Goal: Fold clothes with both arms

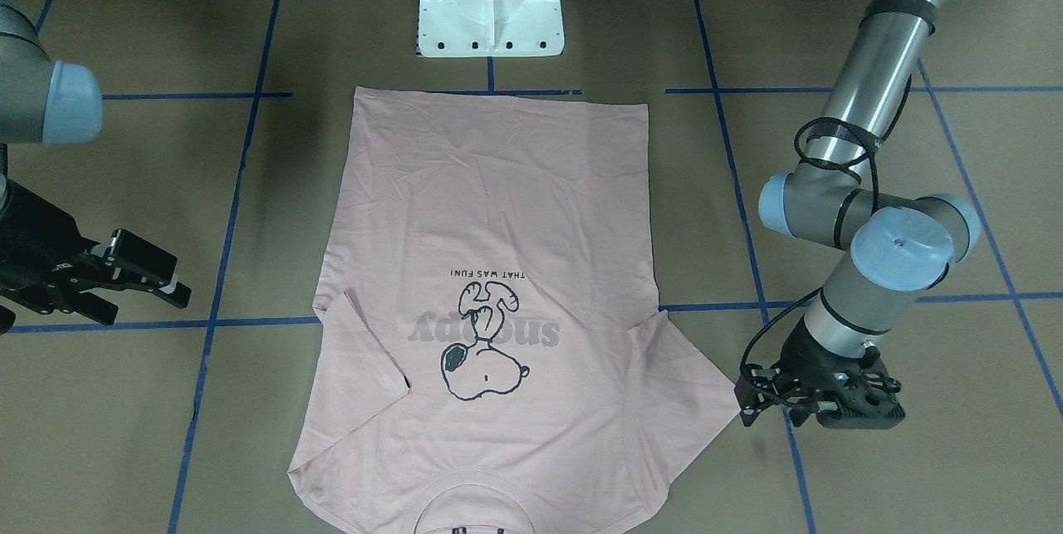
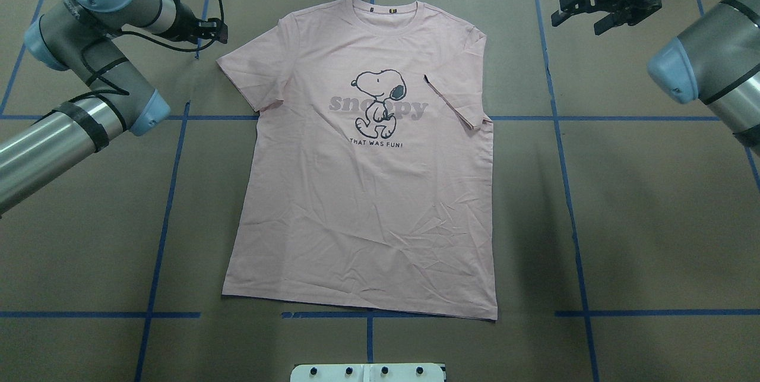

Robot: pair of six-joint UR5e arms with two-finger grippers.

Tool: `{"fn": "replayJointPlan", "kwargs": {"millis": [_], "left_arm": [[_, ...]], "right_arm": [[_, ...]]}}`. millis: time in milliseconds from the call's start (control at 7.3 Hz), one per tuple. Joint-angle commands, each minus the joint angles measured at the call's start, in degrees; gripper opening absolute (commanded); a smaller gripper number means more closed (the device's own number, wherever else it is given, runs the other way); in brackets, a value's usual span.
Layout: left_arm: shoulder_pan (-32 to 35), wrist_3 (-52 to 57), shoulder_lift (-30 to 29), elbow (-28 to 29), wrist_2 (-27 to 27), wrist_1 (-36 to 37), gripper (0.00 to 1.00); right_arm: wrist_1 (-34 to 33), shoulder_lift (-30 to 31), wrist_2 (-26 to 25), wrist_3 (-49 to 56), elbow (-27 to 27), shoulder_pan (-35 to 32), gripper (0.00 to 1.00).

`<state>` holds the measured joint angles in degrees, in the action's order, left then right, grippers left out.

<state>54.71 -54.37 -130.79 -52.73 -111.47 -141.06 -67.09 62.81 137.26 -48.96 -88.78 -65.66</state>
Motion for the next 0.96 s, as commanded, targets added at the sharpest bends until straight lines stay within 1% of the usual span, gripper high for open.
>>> {"fn": "replayJointPlan", "kwargs": {"millis": [0, 274, 548, 685, 822], "left_arm": [[-0.5, -0.1, 0.2, -0.3, 0.0, 0.0, 0.72], [-1.2, -0.2, 0.2, -0.2, 0.0, 0.0, 0.70], [-1.8, -0.4, 0.2, -0.4, 0.0, 0.0, 0.66], [-1.9, -0.2, 0.3, -0.4, -0.1, 0.0, 0.63], [-2.3, -0.1, 0.3, -0.4, -0.1, 0.0, 0.63]], "right_arm": [[0.0, 0.3, 0.0, 0.0, 0.1, 0.0, 1.00], [0.0, 0.2, 0.0, 0.0, 0.1, 0.1, 1.00], [0.0, 0.3, 0.0, 0.0, 0.2, 0.1, 1.00], [0.0, 0.3, 0.0, 0.0, 0.2, 0.1, 1.00], [0.0, 0.3, 0.0, -0.1, 0.2, 0.1, 1.00]]}}
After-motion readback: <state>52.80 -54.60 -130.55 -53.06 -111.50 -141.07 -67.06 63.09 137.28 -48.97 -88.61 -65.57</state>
